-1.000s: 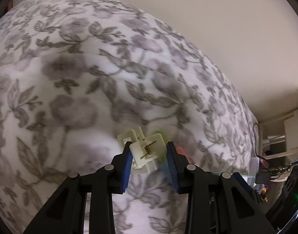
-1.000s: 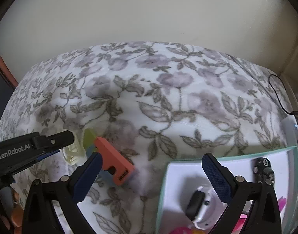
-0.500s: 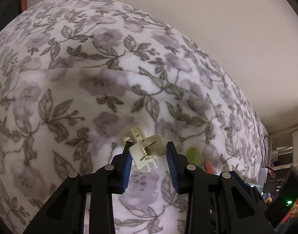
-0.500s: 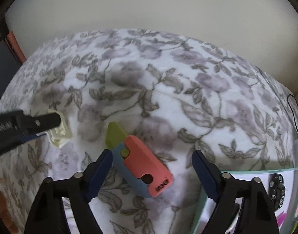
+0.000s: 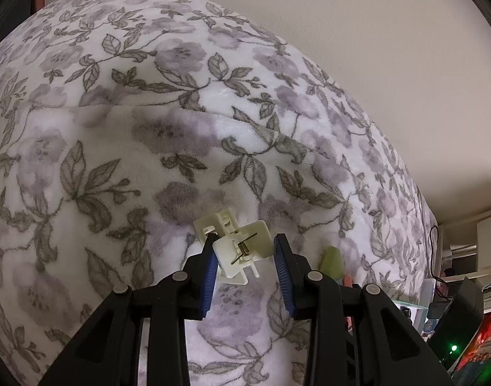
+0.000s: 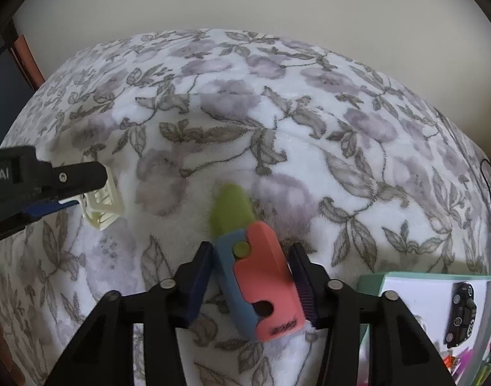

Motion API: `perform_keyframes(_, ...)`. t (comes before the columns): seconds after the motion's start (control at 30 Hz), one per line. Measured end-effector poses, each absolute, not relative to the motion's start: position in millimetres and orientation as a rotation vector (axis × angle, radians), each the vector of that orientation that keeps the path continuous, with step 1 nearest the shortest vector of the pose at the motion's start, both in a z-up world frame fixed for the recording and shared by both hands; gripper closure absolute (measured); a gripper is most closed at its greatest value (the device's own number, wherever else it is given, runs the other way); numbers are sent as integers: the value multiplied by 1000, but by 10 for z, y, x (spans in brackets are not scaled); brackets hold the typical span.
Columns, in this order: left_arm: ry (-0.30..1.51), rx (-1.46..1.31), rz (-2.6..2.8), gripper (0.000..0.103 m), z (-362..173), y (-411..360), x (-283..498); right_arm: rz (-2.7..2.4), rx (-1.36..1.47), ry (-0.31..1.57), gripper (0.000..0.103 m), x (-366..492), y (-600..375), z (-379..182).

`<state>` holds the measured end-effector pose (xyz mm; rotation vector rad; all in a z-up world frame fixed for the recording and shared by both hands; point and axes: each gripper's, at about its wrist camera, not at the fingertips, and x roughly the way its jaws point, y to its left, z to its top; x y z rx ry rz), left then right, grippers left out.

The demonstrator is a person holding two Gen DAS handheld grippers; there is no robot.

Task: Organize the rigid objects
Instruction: 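Carry the cream clip with the left tool while the right tool carries the toy knife to the tray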

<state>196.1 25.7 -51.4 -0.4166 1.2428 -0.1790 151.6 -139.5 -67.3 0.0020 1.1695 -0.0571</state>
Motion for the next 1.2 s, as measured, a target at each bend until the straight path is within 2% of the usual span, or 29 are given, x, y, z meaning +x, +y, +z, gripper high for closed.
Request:
perform_keyframes(0.37,1219,-411,-200,67,-291,274,1837,-56,119,1158,54,1214,-1479,-522)
perform_keyframes(0.67,1169,-360,-232,67,28,186,1514,-74,216,1084,54,781,-1646,-85)
perform_keyframes(1.2,1105,-166,-443,67,416,-524,652,-199,333,1006,54,-195,-2235,293)
